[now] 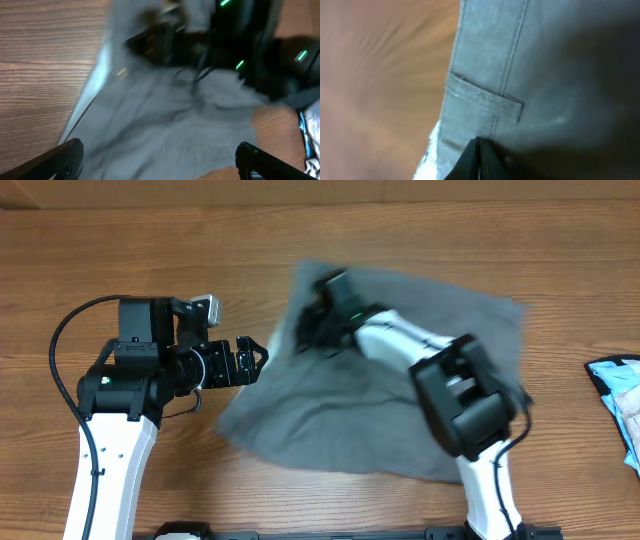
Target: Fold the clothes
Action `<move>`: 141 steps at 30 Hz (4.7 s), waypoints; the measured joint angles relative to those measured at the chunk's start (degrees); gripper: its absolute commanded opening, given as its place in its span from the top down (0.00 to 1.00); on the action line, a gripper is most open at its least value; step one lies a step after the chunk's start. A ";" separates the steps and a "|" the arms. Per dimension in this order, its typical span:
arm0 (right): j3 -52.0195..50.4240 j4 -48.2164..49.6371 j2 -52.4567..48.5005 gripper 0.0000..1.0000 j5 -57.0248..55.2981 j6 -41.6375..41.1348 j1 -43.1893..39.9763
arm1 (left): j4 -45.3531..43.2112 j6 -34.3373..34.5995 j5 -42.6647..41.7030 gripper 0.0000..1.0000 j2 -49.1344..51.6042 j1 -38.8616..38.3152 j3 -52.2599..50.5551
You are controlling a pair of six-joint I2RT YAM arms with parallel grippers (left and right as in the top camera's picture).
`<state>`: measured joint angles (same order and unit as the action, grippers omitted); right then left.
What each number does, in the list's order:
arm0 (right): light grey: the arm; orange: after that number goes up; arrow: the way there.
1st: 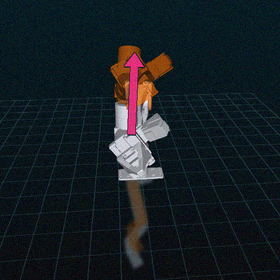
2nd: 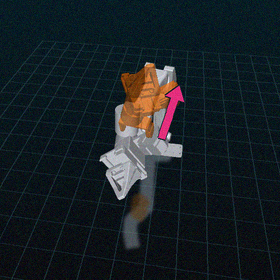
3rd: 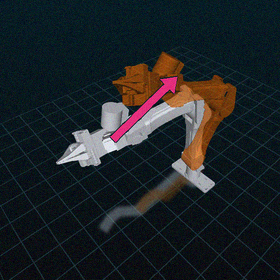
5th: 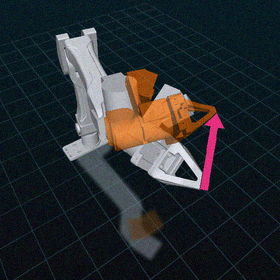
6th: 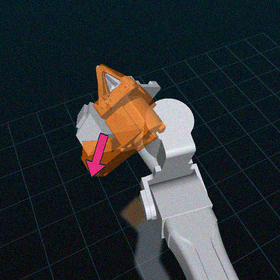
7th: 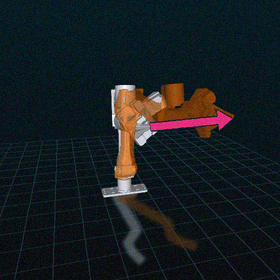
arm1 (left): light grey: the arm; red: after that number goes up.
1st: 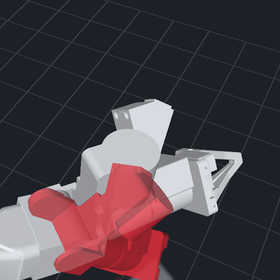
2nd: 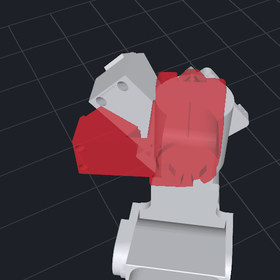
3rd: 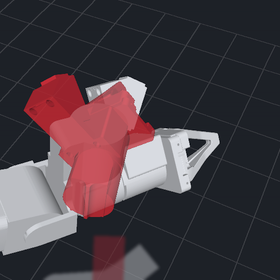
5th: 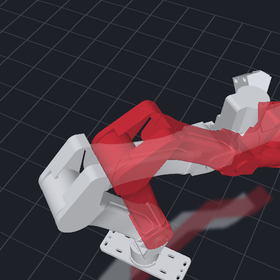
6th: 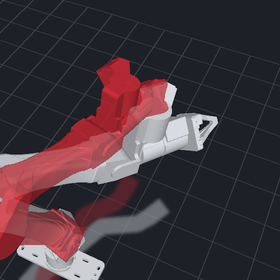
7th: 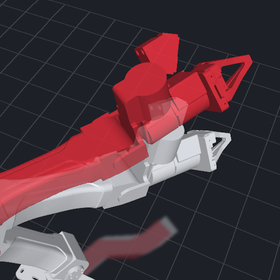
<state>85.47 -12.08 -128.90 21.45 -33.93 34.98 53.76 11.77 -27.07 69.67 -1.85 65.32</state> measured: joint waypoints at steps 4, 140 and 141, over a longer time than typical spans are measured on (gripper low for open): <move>0.13 1.90 -0.13 0.56 1.92 3.54 7.61 | 0.72 -0.22 1.70 0.00 0.00 0.00 0.00; -30.18 -53.59 34.58 0.96 -21.27 10.84 -30.45 | 1.22 -6.43 12.83 0.96 51.43 12.28 24.98; -30.18 -53.35 34.58 0.96 -21.38 10.67 -30.45 | 0.98 -7.72 11.08 0.96 51.43 11.56 25.66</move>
<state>55.29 -65.43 -94.32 0.08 -23.27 4.54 54.74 4.05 -15.99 121.10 9.72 90.98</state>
